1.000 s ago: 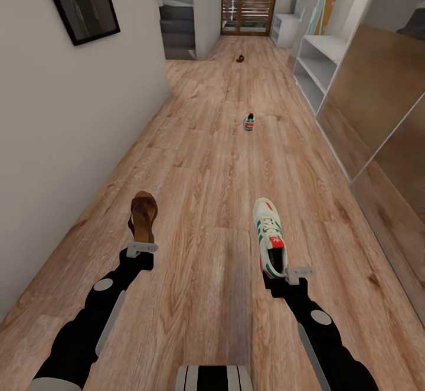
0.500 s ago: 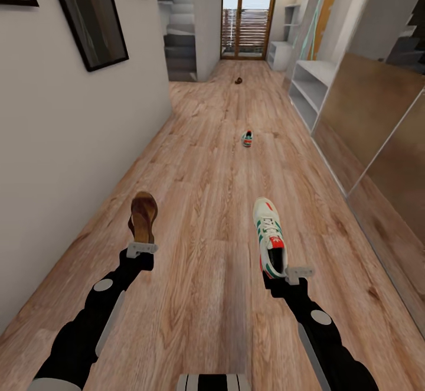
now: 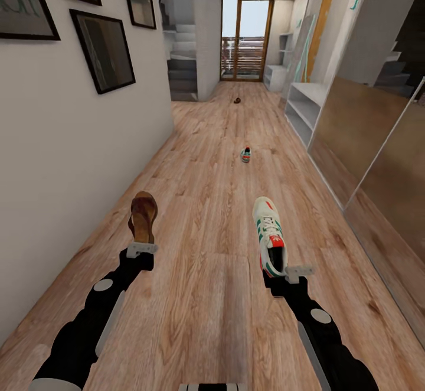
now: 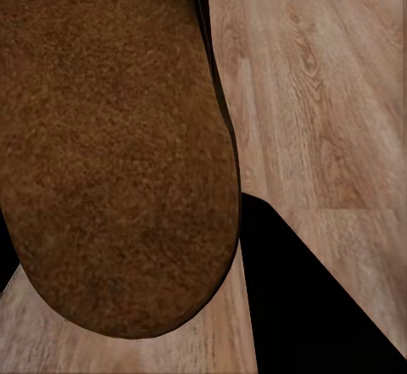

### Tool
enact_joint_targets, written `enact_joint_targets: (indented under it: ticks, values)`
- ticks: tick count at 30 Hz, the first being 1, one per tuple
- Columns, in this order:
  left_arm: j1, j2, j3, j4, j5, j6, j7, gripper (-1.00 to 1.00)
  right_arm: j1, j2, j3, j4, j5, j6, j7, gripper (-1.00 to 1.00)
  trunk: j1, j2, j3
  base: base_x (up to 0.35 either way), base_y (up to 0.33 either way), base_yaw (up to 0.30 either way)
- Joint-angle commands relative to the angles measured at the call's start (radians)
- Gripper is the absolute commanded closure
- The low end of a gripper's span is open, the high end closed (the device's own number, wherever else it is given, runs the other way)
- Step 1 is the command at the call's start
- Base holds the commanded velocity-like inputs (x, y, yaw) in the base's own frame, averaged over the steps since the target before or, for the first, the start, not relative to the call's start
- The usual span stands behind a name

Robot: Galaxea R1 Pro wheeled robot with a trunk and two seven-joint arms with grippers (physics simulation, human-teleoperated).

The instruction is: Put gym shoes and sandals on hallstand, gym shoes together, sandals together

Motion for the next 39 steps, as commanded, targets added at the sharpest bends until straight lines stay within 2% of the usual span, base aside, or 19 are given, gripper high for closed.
enact_joint_targets:
  ticks: [1, 4, 29, 39]
  values:
    - [0.0, 0.001, -0.001, -0.001, -0.003, 0.006, -0.003, 1.0, 0.0, 0.0, 0.0, -0.001, 0.0, 0.006, -0.001, 1.0, -0.001, 0.0, 0.005, 0.0, 0.0, 0.0]
    - [0.0, 0.001, -0.001, -0.001, -0.003, 0.006, -0.003, 1.0, 0.0, 0.0, 0.0, -0.001, 0.0, 0.006, -0.001, 1.0, -0.002, 0.001, 0.021, 0.0, 0.0, 0.0]
    - [0.003, 0.001, -0.001, -0.001, -0.005, 0.005, -0.003, 1.0, 0.0, 0.0, 0.0, -0.001, 0.0, 0.005, -0.001, 1.0, -0.002, 0.001, 0.062, 0.001, 0.0, 0.0]
    - [0.003, -0.001, -0.002, -0.001, -0.003, 0.006, -0.004, 1.0, 0.0, 0.0, 0.0, -0.001, 0.0, 0.005, -0.001, 1.0, -0.002, 0.001, 0.079, 0.285, 0.0, 0.0]
